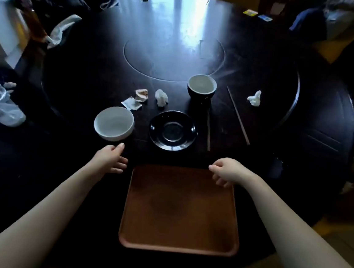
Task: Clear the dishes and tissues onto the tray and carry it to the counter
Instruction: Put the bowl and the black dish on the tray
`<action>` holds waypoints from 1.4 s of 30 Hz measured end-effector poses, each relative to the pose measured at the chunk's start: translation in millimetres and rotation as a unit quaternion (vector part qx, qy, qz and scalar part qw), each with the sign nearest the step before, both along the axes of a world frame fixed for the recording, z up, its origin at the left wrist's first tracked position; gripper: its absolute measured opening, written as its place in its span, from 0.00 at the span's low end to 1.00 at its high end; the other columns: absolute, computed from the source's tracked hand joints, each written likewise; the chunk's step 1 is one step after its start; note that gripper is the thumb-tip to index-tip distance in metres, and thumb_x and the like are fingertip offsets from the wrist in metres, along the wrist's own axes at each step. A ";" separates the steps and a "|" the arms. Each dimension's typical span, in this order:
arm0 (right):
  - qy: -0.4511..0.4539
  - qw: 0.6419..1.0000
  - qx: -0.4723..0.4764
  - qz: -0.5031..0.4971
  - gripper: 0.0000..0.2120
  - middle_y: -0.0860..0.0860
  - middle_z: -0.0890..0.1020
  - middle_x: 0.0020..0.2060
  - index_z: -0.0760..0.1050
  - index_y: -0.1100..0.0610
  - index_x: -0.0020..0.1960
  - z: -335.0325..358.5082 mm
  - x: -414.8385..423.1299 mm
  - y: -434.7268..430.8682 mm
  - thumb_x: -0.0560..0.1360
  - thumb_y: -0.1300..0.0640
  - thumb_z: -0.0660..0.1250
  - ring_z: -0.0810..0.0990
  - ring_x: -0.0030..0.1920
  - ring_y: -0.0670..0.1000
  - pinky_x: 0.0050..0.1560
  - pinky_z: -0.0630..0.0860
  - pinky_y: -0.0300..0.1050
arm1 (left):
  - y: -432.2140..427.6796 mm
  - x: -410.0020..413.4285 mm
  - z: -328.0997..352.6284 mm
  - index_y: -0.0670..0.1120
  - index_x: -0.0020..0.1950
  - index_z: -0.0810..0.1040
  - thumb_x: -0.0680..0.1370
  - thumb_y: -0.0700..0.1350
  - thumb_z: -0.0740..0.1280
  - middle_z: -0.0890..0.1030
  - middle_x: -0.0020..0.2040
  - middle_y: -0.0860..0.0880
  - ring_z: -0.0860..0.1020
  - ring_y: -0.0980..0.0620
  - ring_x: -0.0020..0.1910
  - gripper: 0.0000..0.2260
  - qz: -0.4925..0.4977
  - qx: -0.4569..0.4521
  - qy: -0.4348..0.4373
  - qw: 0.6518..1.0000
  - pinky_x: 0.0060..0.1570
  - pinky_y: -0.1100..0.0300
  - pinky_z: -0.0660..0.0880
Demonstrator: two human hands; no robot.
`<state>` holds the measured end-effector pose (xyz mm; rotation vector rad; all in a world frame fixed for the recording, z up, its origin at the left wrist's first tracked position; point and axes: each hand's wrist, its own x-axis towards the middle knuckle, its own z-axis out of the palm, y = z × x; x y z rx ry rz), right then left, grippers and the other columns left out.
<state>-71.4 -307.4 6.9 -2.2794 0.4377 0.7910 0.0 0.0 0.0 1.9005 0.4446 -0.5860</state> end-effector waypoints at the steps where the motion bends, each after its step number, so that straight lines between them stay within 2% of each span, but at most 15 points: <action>1: -0.019 1.000 0.001 -0.024 0.15 0.53 0.80 0.40 0.73 0.60 0.60 -0.3 11.3 3.4 0.79 0.53 0.57 0.79 0.34 0.49 0.34 0.77 0.43 | 4.9 11.1 -0.7 0.38 0.64 0.67 0.81 0.51 0.53 0.77 0.40 0.40 0.77 0.46 0.35 0.20 0.037 -0.012 -0.003 0.999 0.24 0.60 0.77; 5: -0.088 0.992 -0.002 -0.088 0.14 0.52 0.80 0.39 0.73 0.59 0.58 6.0 58.3 14.4 0.78 0.53 0.58 0.79 0.33 0.48 0.31 0.77 0.41 | 22.1 47.6 -10.7 0.29 0.61 0.68 0.80 0.53 0.53 0.76 0.37 0.37 0.76 0.42 0.32 0.26 0.147 -0.044 0.004 0.988 0.17 0.60 0.76; 7: -0.106 0.988 -0.010 -0.108 0.14 0.55 0.81 0.42 0.73 0.59 0.58 9.9 80.0 18.8 0.78 0.52 0.58 0.81 0.35 0.51 0.36 0.79 0.46 | 26.2 61.1 -16.3 0.31 0.63 0.66 0.80 0.53 0.52 0.75 0.42 0.36 0.76 0.44 0.33 0.25 0.173 -0.044 -0.011 0.984 0.17 0.59 0.76; 10: -0.099 0.988 -0.026 -0.112 0.16 0.58 0.82 0.44 0.72 0.61 0.59 9.1 104.4 27.6 0.78 0.51 0.58 0.83 0.39 0.56 0.38 0.80 0.49 | 27.7 70.8 -19.9 0.37 0.67 0.62 0.81 0.50 0.51 0.71 0.51 0.37 0.75 0.45 0.33 0.21 0.189 -0.031 -0.019 0.981 0.15 0.58 0.74; 12: -0.092 0.990 -0.032 -0.102 0.18 0.57 0.79 0.45 0.71 0.63 0.62 6.1 115.8 36.9 0.78 0.51 0.59 0.80 0.35 0.55 0.34 0.78 0.46 | 26.6 71.3 -20.9 0.39 0.67 0.62 0.81 0.49 0.50 0.72 0.47 0.39 0.75 0.46 0.32 0.20 0.189 -0.028 -0.024 0.981 0.15 0.59 0.74; 14: -0.084 0.990 -0.057 -0.096 0.21 0.58 0.77 0.50 0.68 0.64 0.64 1.8 121.6 44.9 0.78 0.50 0.59 0.79 0.33 0.55 0.36 0.78 0.47 | 27.0 70.6 -22.2 0.40 0.67 0.62 0.81 0.49 0.50 0.72 0.42 0.42 0.75 0.46 0.31 0.19 0.186 -0.030 -0.027 0.982 0.16 0.60 0.75; 17: -0.098 0.985 -0.085 -0.110 0.18 0.57 0.78 0.49 0.69 0.63 0.60 -7.5 123.6 48.3 0.77 0.51 0.61 0.78 0.37 0.56 0.42 0.79 0.51 | 27.7 71.9 -24.6 0.39 0.67 0.62 0.81 0.49 0.50 0.72 0.48 0.38 0.75 0.47 0.31 0.19 0.186 -0.025 -0.028 0.982 0.16 0.61 0.74; 19: -0.109 0.983 -0.087 -0.118 0.15 0.57 0.79 0.47 0.71 0.62 0.57 -11.9 121.6 47.7 0.76 0.53 0.62 0.77 0.35 0.54 0.36 0.76 0.47 | 27.8 72.6 -26.9 0.38 0.66 0.62 0.81 0.49 0.50 0.72 0.50 0.38 0.74 0.47 0.30 0.19 0.185 -0.020 -0.033 0.982 0.15 0.61 0.74; 23: -0.140 0.976 -0.014 -0.168 0.07 0.53 0.75 0.34 0.70 0.60 0.42 -11.6 100.8 51.0 0.75 0.57 0.62 0.75 0.28 0.52 0.27 0.72 0.44 | 29.2 69.8 -27.2 0.37 0.66 0.62 0.81 0.48 0.51 0.71 0.50 0.38 0.74 0.47 0.29 0.18 0.181 -0.014 -0.046 0.982 0.14 0.63 0.73; 25: -0.156 0.965 0.023 -0.208 0.07 0.55 0.76 0.35 0.71 0.61 0.42 -13.5 79.5 51.8 0.75 0.57 0.63 0.77 0.29 0.54 0.27 0.73 0.45 | 29.8 65.4 -26.3 0.37 0.66 0.62 0.81 0.47 0.51 0.72 0.49 0.38 0.74 0.47 0.29 0.18 0.174 -0.004 -0.053 0.983 0.14 0.64 0.72; 28: -0.149 0.955 0.078 -0.244 0.07 0.56 0.77 0.39 0.74 0.63 0.47 -19.2 35.2 45.2 0.76 0.59 0.62 0.76 0.33 0.50 0.22 0.71 0.37 | 27.9 52.5 -22.7 0.37 0.66 0.63 0.81 0.47 0.51 0.73 0.49 0.38 0.74 0.47 0.28 0.18 0.151 0.011 -0.067 0.986 0.14 0.65 0.71; 33: -0.126 0.950 0.126 -0.258 0.06 0.53 0.74 0.31 0.74 0.59 0.42 -30.7 -40.4 21.2 0.77 0.63 0.62 0.72 0.19 0.40 0.19 0.68 0.36 | 21.9 9.6 -17.2 0.38 0.65 0.65 0.81 0.47 0.52 0.73 0.48 0.40 0.74 0.47 0.29 0.17 0.094 0.031 -0.084 0.992 0.16 0.64 0.73; 38: -0.094 0.958 0.094 -0.253 0.05 0.53 0.75 0.30 0.75 0.64 0.44 -41.1 -81.4 4.1 0.76 0.63 0.63 0.72 0.19 0.40 0.20 0.69 0.36 | 10.7 -43.4 -31.7 0.44 0.59 0.69 0.81 0.49 0.52 0.76 0.47 0.41 0.77 0.44 0.36 0.13 0.040 0.047 -0.072 0.996 0.23 0.56 0.75; 41: -0.091 0.959 0.092 -0.253 0.04 0.51 0.76 0.30 0.74 0.62 0.44 -47.5 -87.1 0.8 0.76 0.63 0.63 0.73 0.20 0.39 0.20 0.70 0.36 | -1.3 -67.4 -39.8 0.43 0.60 0.70 0.80 0.51 0.52 0.78 0.49 0.39 0.79 0.38 0.45 0.15 0.019 0.063 -0.048 0.997 0.42 0.45 0.79; 42: -0.093 0.958 0.094 -0.254 0.04 0.51 0.76 0.30 0.74 0.61 0.43 -49.1 -86.5 0.8 0.76 0.63 0.63 0.73 0.20 0.39 0.20 0.71 0.37 | -5.5 -73.6 -41.3 0.43 0.61 0.70 0.80 0.51 0.52 0.78 0.50 0.39 0.79 0.38 0.45 0.16 0.017 0.068 -0.040 0.997 0.41 0.45 0.79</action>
